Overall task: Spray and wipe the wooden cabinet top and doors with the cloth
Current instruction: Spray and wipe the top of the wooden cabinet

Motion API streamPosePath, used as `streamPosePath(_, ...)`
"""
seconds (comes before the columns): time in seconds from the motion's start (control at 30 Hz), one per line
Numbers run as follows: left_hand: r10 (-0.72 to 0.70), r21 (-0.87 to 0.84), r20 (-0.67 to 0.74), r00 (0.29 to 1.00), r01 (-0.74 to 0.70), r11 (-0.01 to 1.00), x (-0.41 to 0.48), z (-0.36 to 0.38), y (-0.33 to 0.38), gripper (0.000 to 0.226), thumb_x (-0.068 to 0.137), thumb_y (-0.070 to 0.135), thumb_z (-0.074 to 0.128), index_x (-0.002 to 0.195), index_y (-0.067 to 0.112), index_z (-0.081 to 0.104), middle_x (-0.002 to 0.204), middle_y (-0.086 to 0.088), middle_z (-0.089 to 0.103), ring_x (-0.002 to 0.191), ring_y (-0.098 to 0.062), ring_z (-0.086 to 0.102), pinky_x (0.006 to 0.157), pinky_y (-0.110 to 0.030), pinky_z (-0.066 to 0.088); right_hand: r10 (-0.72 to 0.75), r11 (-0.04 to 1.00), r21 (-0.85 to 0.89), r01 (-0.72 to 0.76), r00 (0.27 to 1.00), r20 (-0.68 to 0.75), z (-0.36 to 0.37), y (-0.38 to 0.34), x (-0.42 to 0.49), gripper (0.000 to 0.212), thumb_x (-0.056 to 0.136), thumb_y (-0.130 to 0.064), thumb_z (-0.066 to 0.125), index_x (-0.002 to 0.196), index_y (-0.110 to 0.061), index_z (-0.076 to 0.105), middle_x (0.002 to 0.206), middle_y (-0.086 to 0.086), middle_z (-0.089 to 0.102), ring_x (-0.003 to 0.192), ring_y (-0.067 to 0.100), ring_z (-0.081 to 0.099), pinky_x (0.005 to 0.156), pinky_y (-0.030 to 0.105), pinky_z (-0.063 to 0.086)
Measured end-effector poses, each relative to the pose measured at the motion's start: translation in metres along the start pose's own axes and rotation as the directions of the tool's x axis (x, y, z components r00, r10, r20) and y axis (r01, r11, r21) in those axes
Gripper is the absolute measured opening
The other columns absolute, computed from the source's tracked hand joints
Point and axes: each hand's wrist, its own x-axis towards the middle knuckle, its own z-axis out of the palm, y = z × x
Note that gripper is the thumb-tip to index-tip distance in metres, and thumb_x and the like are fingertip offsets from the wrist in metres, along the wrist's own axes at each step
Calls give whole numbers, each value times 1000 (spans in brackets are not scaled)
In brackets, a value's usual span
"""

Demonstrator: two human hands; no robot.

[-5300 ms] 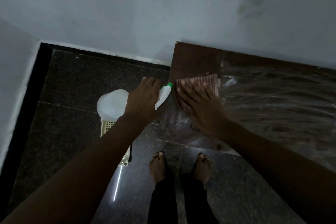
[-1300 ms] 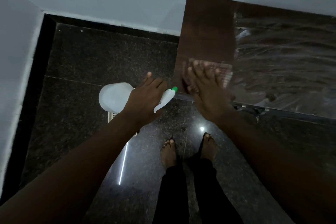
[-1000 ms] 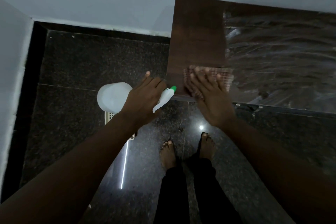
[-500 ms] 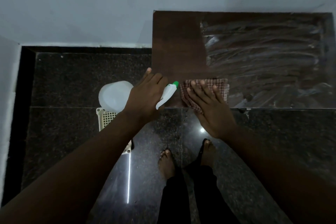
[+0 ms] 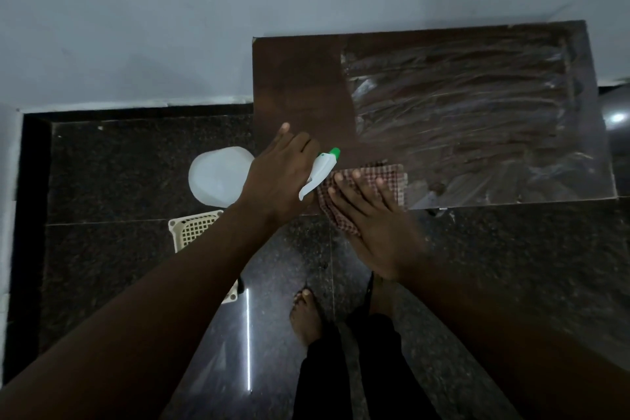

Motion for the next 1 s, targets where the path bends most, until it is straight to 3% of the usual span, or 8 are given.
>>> streamPosePath(0.2, -63, 32, 30, 998, 62, 998, 9, 5, 4, 58, 56, 19, 90, 103, 2, 61, 99, -18, 65, 95, -36, 62, 115, -45, 25, -9, 1000, -1, 9, 999, 35, -3, 1, 0, 64, 100, -39, 29, 160, -18, 22, 169, 1, 9, 157, 24, 0, 126, 53, 9)
streamPosePath(0.43, -96, 8, 18, 995, 96, 995, 12, 10, 5, 51, 61, 18, 86, 103, 2, 60, 98, -17, 63, 95, -37, 61, 115, -47, 26, -19, 1000, 20, 18, 999, 43, -7, 8, 6, 62, 101, -38, 28, 160, -19, 24, 169, 1, 13, 157, 24, 3, 125, 52, 9)
streamPosePath(0.57, -68, 41, 7, 998, 68, 997, 10, 13, 2, 46, 62, 14, 84, 99, 4, 59, 94, -14, 60, 89, -34, 61, 114, -47, 28, 79, 994, 74, -81, 996, 26, -23, 38, 43, 59, 105, -43, 16, 161, -24, 20, 169, -3, 7, 157, 21, -1, 126, 47, 1)
streamPosePath(0.77, -71, 38, -5, 997, 72, 997, 12, 13, -1, 44, 62, 13, 82, 99, 4, 59, 94, -14, 61, 90, -34, 61, 115, -47, 26, 268, 958, 102, -267, 963, 8, -45, 74, 92, 69, 97, -49, 9, 161, -24, 16, 170, -1, 6, 157, 24, -1, 125, 51, -2)
streamPosePath(0.87, -72, 20, -20, 997, 72, 997, 13, 11, -3, 39, 64, 12, 78, 98, 4, 59, 94, -15, 60, 90, -35, 60, 115, -47, 26, 198, 977, 88, -196, 980, -12, -36, 58, 76, 62, 103, -46, 11, 161, -25, 15, 170, -2, 5, 157, 23, -2, 125, 50, -1)
streamPosePath(1.0, -64, 5, -50, 997, 64, 998, 13, 11, -7, 33, 69, 16, 67, 97, 4, 58, 92, -15, 60, 89, -35, 60, 115, -47, 27, -27, 999, -44, 28, 999, 37, -20, 39, 36, 61, 104, -41, 23, 161, -20, 18, 169, 3, 9, 157, 26, 1, 126, 52, 7)
